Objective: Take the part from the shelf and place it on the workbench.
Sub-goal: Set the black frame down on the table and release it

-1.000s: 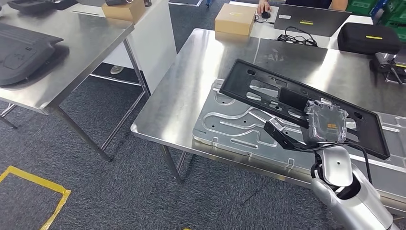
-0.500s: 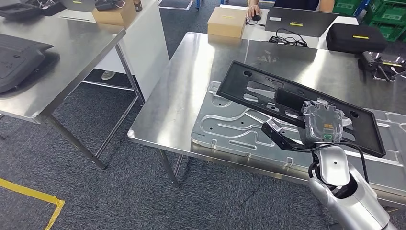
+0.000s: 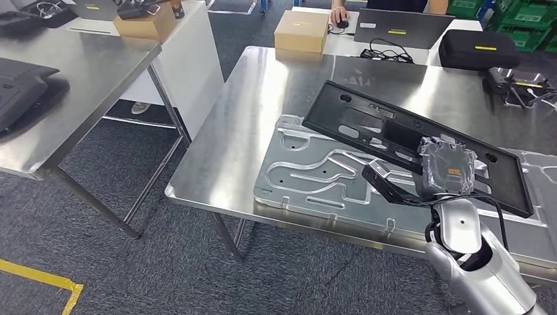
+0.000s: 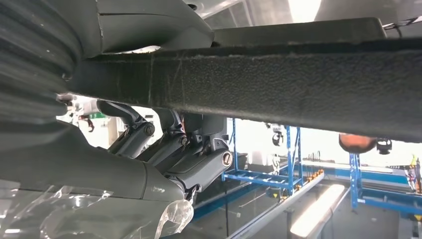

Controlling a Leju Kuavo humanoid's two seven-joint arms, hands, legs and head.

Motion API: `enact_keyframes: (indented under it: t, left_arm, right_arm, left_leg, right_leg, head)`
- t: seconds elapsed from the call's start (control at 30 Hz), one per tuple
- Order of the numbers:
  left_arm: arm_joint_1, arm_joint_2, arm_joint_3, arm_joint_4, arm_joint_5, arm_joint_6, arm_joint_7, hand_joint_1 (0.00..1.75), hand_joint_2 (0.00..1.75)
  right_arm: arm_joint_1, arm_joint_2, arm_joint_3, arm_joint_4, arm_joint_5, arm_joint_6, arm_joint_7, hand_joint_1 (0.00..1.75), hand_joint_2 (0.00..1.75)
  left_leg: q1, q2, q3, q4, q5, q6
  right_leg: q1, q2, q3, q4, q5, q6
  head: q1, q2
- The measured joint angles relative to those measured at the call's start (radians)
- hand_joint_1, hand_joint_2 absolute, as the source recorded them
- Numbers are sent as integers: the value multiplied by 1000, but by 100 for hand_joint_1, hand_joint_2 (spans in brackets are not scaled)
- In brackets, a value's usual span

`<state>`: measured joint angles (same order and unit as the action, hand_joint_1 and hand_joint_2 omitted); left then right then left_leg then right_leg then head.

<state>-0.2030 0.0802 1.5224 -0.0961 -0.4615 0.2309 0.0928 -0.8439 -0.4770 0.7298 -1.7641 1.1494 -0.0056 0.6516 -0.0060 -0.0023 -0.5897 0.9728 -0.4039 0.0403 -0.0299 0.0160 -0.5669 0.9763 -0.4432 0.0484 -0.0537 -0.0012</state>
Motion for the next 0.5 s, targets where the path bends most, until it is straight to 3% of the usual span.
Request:
enact_keyframes:
  t: [0.1, 0.17, 0.27, 0.3, 0.33, 0.37, 0.43, 0.5]
  left_arm:
    - [0, 0, 0, 0, 0, 0, -1, 0, 175]
    - [0, 0, 0, 0, 1, 0, -1, 0, 175]
    - [-1, 0, 0, 0, 4, 1, -2, 0, 175]
    - [-1, 0, 0, 0, 6, 1, -2, 0, 175]
    - [0, 0, 0, 0, 8, 2, -2, 0, 175]
    - [1, 0, 0, 0, 9, 2, -2, 0, 175]
    - [2, -1, 0, 0, 12, 2, -2, 0, 175]
    - [-1, -1, 0, 0, 12, 3, -2, 0, 175]
  right_arm:
    - [0, 0, 0, 1, 0, -1, 0, 175, 175]
    - [1, -1, -1, 1, 0, -2, 0, 175, 175]
    - [8, -1, -1, 1, 0, -3, 1, 175, 175]
    - [12, -1, -1, 1, 0, -3, 1, 175, 175]
    - [16, -1, -1, 2, 0, -3, 2, 175, 175]
    - [18, -1, -1, 2, 0, -3, 2, 175, 175]
    - [19, -1, -1, 2, 0, -3, 2, 175, 175]
    - [18, 0, -1, 2, 0, -3, 2, 175, 175]
  left_leg:
    - [-5, 1, 13, -16, -3, 12]
    - [-2, 2, 31, -29, 0, 25]
    - [-3, 3, 44, -34, -5, 40]
    - [-4, 3, 48, -34, -8, 41]
    - [-5, 2, 51, -33, -12, 41]
    - [-5, 2, 57, -32, -17, 40]
    - [-7, 1, 70, -28, -32, 32]
    - [-12, 2, 75, -22, -48, 24]
  right_leg:
    - [-3, 1, 6, -4, -6, 18]
    - [-2, -3, -6, 37, -31, 23]
    - [2, -6, -106, 234, -113, 23]
    - [2, -6, -138, 283, -122, 23]
    - [2, -6, -153, 293, -110, 23]
    - [2, -8, -145, 260, -79, 23]
    - [2, -15, -88, 117, 2, 21]
    - [4, -20, -43, 16, 38, 15]
  head:
    - [0, 0]
    - [1, 0]
    - [1, 0]
    - [1, 0]
    - [1, 0]
    - [1, 0]
    - [1, 0]
    - [1, 0]
